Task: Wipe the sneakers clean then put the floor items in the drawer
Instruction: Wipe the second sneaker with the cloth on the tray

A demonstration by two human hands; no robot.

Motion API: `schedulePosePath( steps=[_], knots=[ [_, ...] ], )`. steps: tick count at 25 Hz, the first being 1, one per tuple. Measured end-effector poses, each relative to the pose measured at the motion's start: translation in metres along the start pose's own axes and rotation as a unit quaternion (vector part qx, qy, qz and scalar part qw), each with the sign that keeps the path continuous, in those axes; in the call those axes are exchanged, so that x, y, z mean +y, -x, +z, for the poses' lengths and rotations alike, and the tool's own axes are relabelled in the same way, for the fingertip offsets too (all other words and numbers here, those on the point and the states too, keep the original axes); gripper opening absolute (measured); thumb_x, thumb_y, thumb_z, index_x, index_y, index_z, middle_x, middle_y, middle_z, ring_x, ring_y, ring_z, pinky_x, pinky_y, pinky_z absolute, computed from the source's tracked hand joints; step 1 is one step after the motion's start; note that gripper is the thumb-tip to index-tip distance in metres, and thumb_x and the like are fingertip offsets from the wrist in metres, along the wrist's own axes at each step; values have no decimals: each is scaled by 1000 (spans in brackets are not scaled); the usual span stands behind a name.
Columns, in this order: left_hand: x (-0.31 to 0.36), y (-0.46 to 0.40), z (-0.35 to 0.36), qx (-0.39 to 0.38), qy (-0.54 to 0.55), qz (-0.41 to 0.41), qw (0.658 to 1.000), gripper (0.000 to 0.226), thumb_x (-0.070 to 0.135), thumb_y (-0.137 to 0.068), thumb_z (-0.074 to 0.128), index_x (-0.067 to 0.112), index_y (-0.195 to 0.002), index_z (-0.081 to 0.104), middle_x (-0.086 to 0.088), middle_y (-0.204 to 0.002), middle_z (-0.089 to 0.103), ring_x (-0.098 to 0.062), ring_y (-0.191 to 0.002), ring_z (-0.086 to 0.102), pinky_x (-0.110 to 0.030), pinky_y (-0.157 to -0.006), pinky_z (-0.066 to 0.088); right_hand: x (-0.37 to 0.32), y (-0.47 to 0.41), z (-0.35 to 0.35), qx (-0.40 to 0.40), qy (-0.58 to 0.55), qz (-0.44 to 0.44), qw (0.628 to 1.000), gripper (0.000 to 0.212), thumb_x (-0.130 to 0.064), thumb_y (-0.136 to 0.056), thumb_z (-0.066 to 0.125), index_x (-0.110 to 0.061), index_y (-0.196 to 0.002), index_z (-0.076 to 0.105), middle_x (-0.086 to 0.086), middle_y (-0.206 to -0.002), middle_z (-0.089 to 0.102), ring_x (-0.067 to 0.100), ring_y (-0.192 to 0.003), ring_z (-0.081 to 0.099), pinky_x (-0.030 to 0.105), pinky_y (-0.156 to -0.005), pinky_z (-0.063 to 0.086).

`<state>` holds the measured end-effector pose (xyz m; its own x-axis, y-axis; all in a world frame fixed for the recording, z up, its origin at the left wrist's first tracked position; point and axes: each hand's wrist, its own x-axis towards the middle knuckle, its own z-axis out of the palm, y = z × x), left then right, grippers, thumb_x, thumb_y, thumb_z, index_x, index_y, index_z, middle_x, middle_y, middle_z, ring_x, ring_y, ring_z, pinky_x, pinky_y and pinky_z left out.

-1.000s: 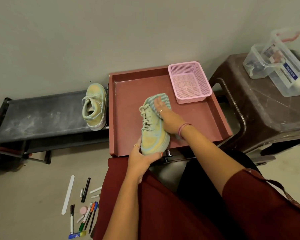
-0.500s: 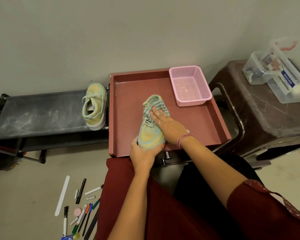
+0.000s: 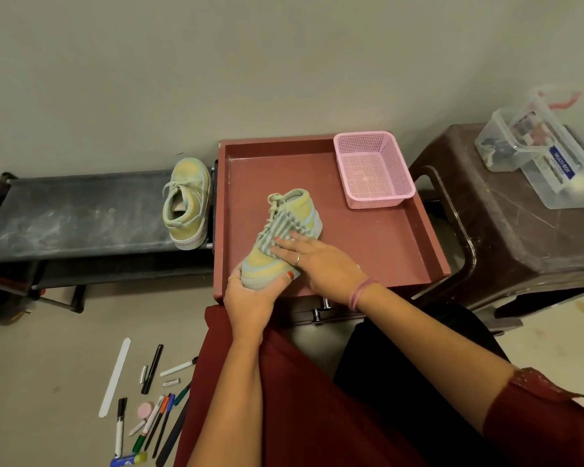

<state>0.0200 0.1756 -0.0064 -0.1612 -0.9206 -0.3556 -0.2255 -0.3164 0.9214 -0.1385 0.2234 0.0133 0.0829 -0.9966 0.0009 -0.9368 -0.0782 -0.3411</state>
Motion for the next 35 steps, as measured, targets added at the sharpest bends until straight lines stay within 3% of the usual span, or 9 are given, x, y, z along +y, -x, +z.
schedulePosePath(
  steps=[2, 6, 11, 17, 21, 24, 27, 31, 35],
  knots=[
    [1, -2, -2, -10, 12, 8, 1000, 71, 16, -59, 91, 19, -121, 58, 7, -106, 68, -3, -93, 66, -14, -74, 53, 22, -4, -5, 28, 59, 7, 998, 61, 2, -85, 41, -22, -141, 43, -2, -147, 43, 26, -135, 40, 39, -103, 43],
    [0, -5, -4, -23, 44, 16, 999, 70, 6, -62, 88, 16, -123, 56, 10, -106, 64, 4, -90, 62, -7, -68, 50, 29, -24, -19, -7, 21, 120, 993, 75, 11, -86, 39, -24, -149, 22, -5, -158, 16, 20, -146, 14, 35, -117, 22],
    [-7, -15, -6, -37, 89, 8, 995, 76, 1, -61, 87, 13, -129, 54, -1, -113, 67, -9, -98, 68, -16, -75, 54, -14, -7, -11, -17, -55, -6, 998, 74, 13, -83, 47, -23, -146, 32, -6, -153, 29, 14, -143, 20, 22, -117, 10],
    [-8, -15, -2, 2, 151, 1, 988, 67, -3, -65, 83, 14, -122, 52, -5, -110, 67, -12, -95, 67, -20, -76, 54, -17, -24, -13, 34, -135, 139, 980, 78, 19, -77, 39, -18, -145, 36, 0, -153, 31, 19, -144, 20, 26, -116, 13],
    [-10, -17, -1, 17, 161, -13, 987, 60, 2, -67, 80, 15, -118, 54, -8, -106, 69, -9, -85, 67, -22, -74, 55, -62, 4, 21, 78, -180, 54, 979, 86, 25, -70, 38, -17, -145, 34, -4, -153, 30, 13, -144, 16, 26, -118, 14],
    [-13, -16, -2, 4, 150, -5, 989, 66, 2, -63, 85, 13, -119, 53, -1, -106, 67, -6, -90, 67, -17, -73, 53, -10, 3, 28, 98, -149, 160, 971, 96, 27, -69, 35, -23, -150, 22, -10, -157, 15, 14, -146, 9, 32, -115, 27],
    [-14, -19, -4, -9, 145, -19, 989, 67, 5, -65, 85, 10, -123, 52, -2, -109, 67, -8, -94, 67, -17, -74, 53, -10, -8, 23, 104, -171, 238, 950, 94, 25, -73, 35, -21, -151, 9, -7, -159, -1, 16, -146, -5, 38, -118, 19],
    [-12, -21, -5, -28, 146, -39, 988, 71, 30, -56, 83, 5, -118, 59, -8, -106, 71, -17, -96, 69, -25, -78, 54, -73, 8, 45, 124, -171, 175, 962, 97, 20, -72, 37, -20, -148, -9, -7, -155, -18, 15, -141, -26, 35, -118, -3],
    [-12, -20, 0, -51, 143, -41, 988, 44, 19, -69, 79, 6, -110, 66, -5, -100, 73, -16, -93, 68, -25, -82, 52, -39, 20, 57, 159, -79, 134, 975, 97, 18, -67, 37, -17, -151, 3, -2, -159, -3, 16, -146, -11, 35, -116, 15]
  ],
)
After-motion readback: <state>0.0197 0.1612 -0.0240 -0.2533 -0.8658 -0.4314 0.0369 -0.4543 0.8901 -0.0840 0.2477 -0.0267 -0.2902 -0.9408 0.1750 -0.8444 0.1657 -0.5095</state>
